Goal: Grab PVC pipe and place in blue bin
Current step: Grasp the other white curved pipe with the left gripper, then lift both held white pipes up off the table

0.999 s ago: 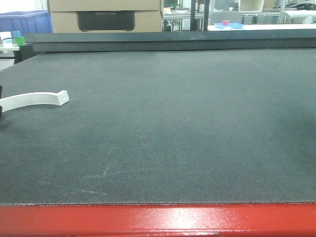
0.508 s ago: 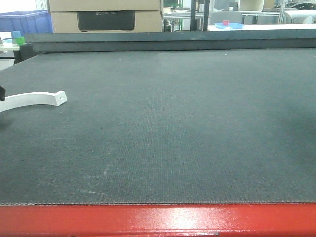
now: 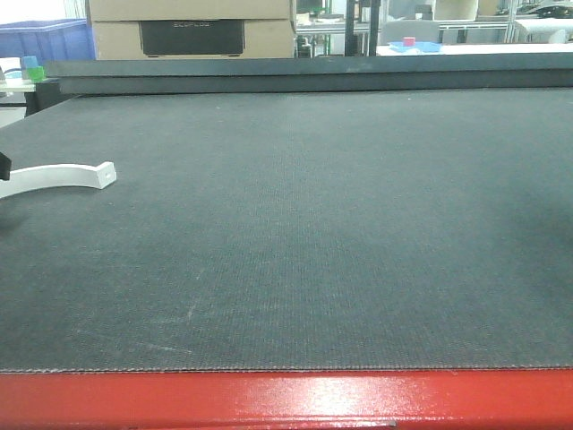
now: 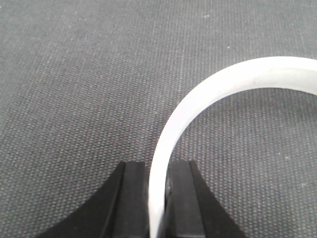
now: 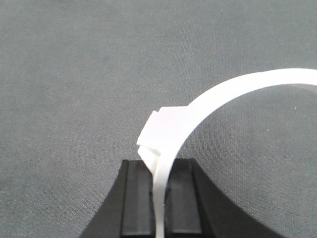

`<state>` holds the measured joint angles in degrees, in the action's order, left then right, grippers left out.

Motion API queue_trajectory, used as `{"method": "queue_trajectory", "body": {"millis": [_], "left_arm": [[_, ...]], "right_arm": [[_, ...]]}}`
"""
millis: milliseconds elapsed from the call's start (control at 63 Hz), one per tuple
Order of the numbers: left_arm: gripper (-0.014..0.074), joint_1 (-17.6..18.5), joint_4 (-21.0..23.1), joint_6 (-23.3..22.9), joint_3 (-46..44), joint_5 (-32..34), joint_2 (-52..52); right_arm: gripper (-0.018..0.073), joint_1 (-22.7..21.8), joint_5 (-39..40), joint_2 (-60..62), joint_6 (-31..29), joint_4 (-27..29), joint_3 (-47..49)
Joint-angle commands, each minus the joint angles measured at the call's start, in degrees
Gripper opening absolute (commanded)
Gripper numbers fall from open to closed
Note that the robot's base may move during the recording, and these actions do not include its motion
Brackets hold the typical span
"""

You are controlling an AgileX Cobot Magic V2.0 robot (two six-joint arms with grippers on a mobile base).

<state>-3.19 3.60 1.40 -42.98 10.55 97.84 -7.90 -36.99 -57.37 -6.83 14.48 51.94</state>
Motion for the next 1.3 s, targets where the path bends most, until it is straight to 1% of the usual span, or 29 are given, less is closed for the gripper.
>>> {"method": "queue_trajectory", "body": {"millis": [0, 286, 333, 412, 793, 952, 1110, 1285], "left_arm": [[0.0032, 0.23, 0.32, -0.18, -0.17, 1.19, 0.11], [0.0026, 0.23, 0.32, -0.18, -0.17, 1.2, 1.3], [-0.0009, 0.23, 0.32, -0.18, -0.17, 1.2, 1.3], [-0.0113, 0.23, -0.41, -0.18, -0.17, 1.33, 1.3], [-0.011, 0.23, -0.97, -0.18, -0.17, 1.22, 0.74], [-0.0111, 0.23, -3.6, -0.18, -0.17, 1.34, -2.39], [-0.0111, 0.23, -3.95, -0.18, -0.17, 1.02, -5.79], [-0.0111, 0.23, -3.95, -0.18, -0.17, -0.77, -9.59]], "right_arm": [[-0.0168, -0.02, 1.54, 0.47, -0.14, -0.24, 0.12], [-0.0168, -0.02, 1.75, 0.47, -0.14, -0.24, 0.12], [-0.0168, -0.02, 1.88, 0.47, -0.14, -0.24, 0.12], [-0.0168, -0.02, 1.88, 0.47, -0.14, -0.24, 0.12], [-0.0168, -0.02, 1.99, 0.47, -0.14, -0.24, 0.12], [-0.0168, -0.02, 2.54, 0.47, -0.14, -0.24, 0.12], [-0.0168, -0.02, 3.3, 0.47, -0.14, -0.24, 0.12], [-0.0168, -0.02, 3.84, 0.47, -0.14, -0.24, 0.12]]}}
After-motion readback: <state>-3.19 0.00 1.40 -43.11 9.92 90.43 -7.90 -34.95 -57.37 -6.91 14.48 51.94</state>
